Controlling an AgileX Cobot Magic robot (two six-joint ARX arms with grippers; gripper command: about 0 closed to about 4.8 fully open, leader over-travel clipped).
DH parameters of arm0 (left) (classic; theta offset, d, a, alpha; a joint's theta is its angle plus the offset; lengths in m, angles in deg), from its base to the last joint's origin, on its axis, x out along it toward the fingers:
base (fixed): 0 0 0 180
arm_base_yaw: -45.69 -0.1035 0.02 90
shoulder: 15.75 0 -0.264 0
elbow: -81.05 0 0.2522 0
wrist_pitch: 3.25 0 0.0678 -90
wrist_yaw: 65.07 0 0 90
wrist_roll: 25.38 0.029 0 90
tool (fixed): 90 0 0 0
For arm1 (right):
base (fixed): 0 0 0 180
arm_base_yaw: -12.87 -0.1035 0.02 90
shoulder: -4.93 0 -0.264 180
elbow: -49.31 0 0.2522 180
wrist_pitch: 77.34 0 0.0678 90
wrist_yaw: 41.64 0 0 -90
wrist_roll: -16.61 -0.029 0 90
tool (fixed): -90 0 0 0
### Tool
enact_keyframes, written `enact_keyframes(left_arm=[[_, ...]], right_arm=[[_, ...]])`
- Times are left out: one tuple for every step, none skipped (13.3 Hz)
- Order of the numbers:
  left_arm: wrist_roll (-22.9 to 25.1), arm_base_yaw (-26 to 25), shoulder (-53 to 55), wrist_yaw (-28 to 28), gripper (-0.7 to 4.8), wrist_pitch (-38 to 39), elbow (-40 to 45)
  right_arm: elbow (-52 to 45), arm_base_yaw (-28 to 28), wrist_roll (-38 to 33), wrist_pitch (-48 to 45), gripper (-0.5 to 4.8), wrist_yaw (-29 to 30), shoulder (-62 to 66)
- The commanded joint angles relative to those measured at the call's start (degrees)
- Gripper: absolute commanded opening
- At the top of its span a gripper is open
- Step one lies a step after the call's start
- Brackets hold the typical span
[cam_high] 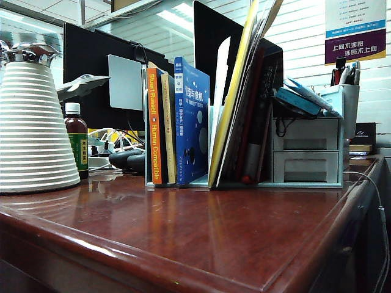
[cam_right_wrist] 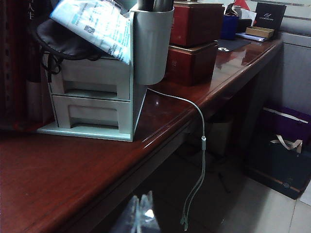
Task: Pick up the blue book and put it on the bookshelf.
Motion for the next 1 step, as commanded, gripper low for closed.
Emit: enact_keyframes(left_arm=[[0.0,-0.1,0.0,-0.1,0.08,-0.6,0.0]], right_arm=[[-0.1,0.0,0.0,-1.0,-0.01,-0.1,0.0]])
